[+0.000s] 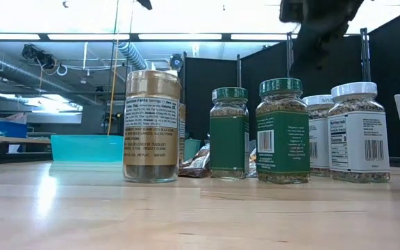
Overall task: Sort spices by type
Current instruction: Put the top white seasoning bottle into the gray bin
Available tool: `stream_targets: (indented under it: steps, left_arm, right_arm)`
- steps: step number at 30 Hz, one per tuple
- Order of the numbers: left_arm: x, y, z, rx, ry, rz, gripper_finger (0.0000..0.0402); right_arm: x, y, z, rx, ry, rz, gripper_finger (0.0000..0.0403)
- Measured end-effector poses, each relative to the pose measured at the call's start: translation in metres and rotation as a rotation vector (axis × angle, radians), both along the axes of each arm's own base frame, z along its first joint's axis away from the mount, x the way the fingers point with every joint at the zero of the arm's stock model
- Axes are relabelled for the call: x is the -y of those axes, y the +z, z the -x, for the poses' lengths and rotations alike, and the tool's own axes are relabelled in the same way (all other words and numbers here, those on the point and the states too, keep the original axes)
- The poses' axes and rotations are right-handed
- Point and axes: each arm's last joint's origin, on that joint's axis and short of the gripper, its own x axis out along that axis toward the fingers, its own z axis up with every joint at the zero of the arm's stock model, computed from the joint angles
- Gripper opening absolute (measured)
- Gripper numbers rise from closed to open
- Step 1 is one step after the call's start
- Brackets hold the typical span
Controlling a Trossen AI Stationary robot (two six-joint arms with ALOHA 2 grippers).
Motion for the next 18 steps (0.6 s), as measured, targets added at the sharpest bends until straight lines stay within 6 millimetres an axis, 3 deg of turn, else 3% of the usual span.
stream_targets:
  steps: [18]
  left_arm:
    - [0.015, 0.004, 0.002, -0.009, -0.071, -0.060, 0.0264]
  right_arm:
    - [-0.016, -0.050, -0.022, -0.262, -0.144, -0.014, 0.0274]
